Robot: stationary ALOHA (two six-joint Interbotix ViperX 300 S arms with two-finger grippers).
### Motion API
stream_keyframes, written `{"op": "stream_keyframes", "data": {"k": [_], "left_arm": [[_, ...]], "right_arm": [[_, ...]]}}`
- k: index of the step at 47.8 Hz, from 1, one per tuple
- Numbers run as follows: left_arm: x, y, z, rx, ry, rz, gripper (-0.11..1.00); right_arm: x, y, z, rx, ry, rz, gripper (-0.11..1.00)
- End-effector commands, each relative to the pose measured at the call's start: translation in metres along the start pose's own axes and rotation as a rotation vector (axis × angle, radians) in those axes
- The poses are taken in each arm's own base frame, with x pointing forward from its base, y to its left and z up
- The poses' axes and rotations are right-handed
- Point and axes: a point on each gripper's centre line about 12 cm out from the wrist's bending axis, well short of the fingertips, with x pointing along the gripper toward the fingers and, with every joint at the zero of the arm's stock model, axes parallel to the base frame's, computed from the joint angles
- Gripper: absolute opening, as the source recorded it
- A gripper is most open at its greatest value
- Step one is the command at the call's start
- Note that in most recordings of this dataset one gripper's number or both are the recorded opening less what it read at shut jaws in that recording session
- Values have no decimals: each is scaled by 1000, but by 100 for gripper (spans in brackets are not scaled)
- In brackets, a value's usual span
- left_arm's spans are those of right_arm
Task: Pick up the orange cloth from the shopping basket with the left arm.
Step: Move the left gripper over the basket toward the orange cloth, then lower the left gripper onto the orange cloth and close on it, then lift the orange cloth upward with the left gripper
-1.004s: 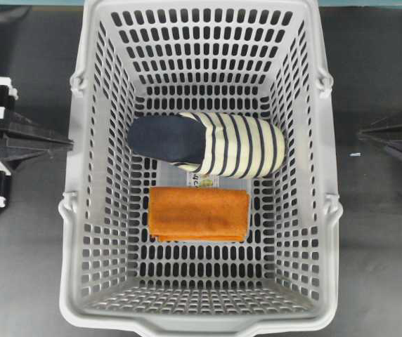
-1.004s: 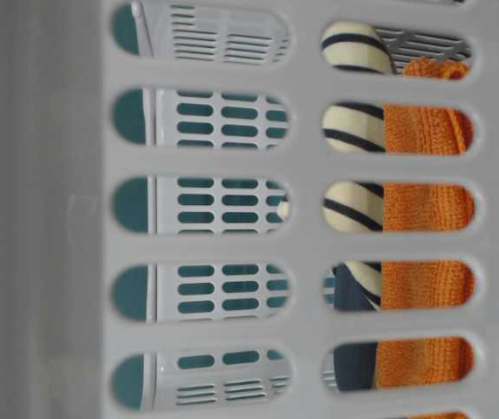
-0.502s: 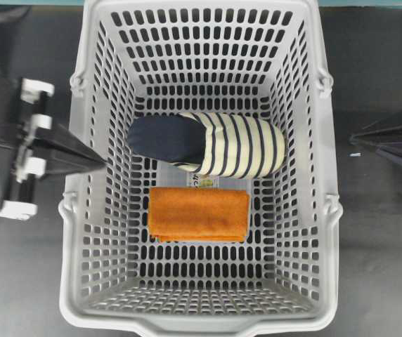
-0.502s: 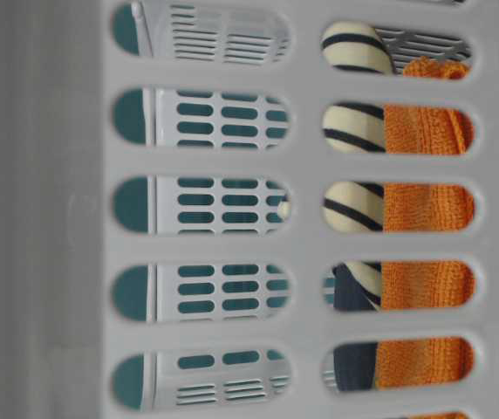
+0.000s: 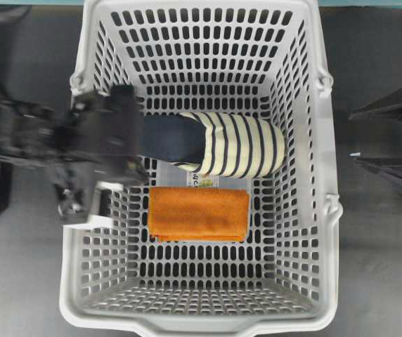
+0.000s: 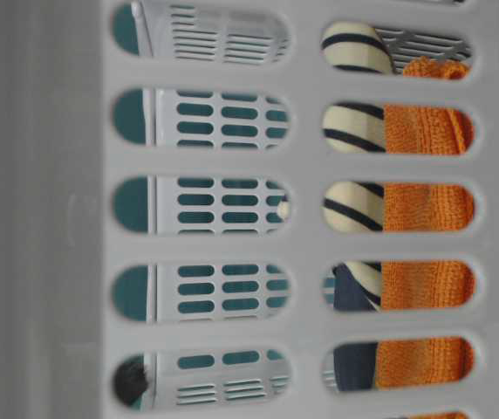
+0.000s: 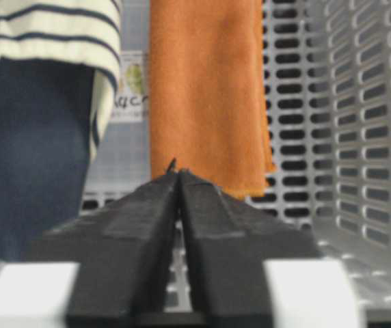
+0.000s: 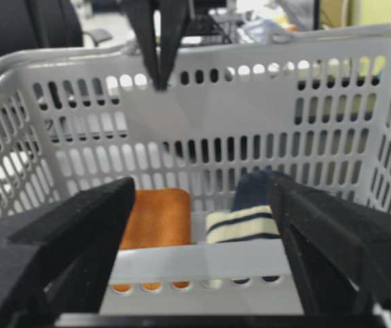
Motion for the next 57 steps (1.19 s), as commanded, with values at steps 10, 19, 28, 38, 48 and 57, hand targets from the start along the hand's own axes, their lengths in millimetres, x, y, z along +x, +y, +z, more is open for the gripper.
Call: {"op": "stream_keyframes", "data": {"k": [10,19,28,38,48,57], "left_arm": [[44,-10,32,9,115,-2,71],[86,-18,36,17,172,-7,88],[127,-23,18,25,262,-5,87],[157,-26,-5,33,344,-3,87],[170,-24,-19,31,389,2,86],[168,-25,-20,46,389,-1,72]], "right_arm": [[0,1,10,5,-29,1,74],[-1,1,11,2,-35,2,74],[-2,1,11,3,-37,2,74],[-2,0,12,3,-40,0,74],[-2,0,11,3,-38,0,74],[-2,1,11,3,-37,2,74]]}}
